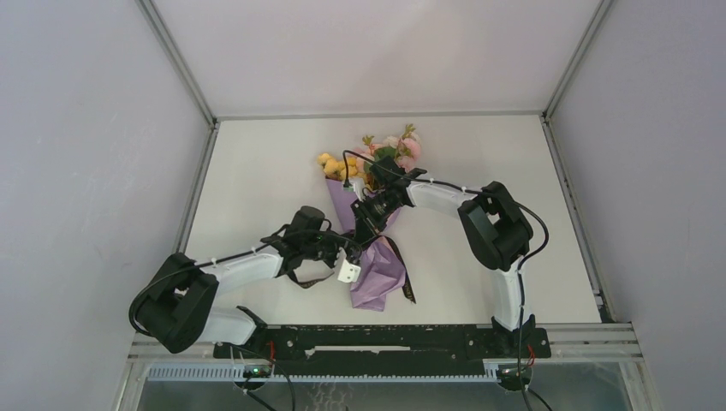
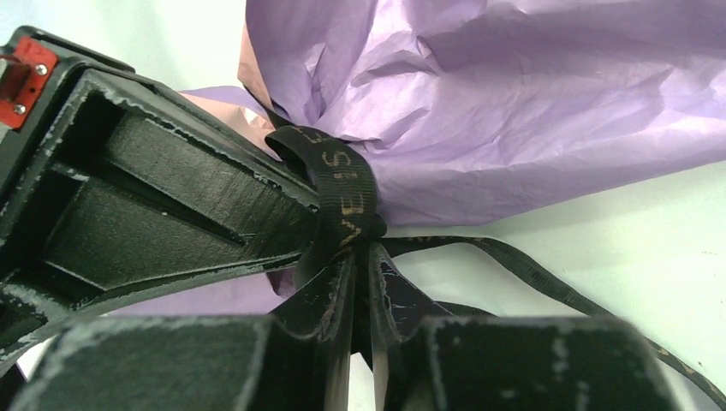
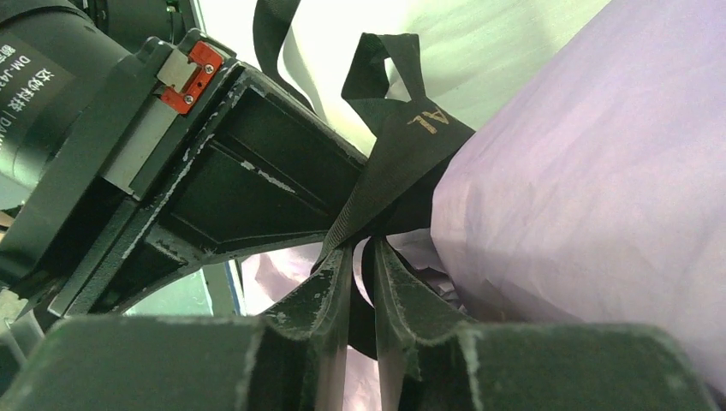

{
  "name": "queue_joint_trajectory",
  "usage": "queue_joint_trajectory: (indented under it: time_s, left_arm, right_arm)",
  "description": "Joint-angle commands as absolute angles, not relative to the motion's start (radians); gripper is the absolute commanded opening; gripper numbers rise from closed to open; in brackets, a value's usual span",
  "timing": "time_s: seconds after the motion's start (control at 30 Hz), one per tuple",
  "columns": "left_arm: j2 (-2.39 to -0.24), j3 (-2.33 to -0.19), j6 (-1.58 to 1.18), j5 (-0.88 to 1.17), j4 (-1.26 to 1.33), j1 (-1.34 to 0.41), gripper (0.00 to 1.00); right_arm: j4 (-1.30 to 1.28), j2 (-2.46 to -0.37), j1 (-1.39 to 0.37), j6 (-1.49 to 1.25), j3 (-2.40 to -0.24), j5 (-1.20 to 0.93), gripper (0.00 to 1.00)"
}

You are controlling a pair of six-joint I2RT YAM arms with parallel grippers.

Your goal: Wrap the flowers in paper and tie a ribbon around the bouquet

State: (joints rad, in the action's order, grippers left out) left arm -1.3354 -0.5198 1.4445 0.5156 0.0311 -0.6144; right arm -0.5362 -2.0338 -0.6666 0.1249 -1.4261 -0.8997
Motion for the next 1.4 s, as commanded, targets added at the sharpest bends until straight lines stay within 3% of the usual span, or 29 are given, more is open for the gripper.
queue_joint_trajectory:
  time_s: [0.0, 0.2, 0.7, 0.93, 1.13, 1.37]
  left_arm:
    - [-1.318, -0.537, 1.396, 0.544, 0.075, -0.608, 0.16]
    - [-1.303, -0.537, 1.395, 0.548, 0.064, -0.605, 0.16]
    - [-1.185, -0.588, 1.498, 0.587, -0.238, -0.554, 0.24]
    - [-1.179, -0.64, 1.456, 0.607, -0.256, -0.554, 0.26]
    - [-1.215, -0.656, 1.241, 0.605, -0.11, -0.554, 0.48]
    - [-1.272, -0.592, 1.3, 0.612, -0.005, -0.566, 0.5]
  right_arm:
    - [-0.524, -2.027, -0.669, 0.138, -1.449, -0.893, 0.23]
    - [-0.499, -2.006, -0.66, 0.117, -1.444, -0.864, 0.0]
    - [-0.492, -1.947, -0.637, 0.113, -1.434, -0.835, 0.0]
    - [-0.5, -1.93, -0.635, 0.113, -1.434, -0.808, 0.0]
    - [-0.486, -1.914, -0.636, 0.099, -1.425, -0.781, 0.0]
    - [-0.442, -1.893, -0.63, 0.048, -1.397, -0.783, 0.0]
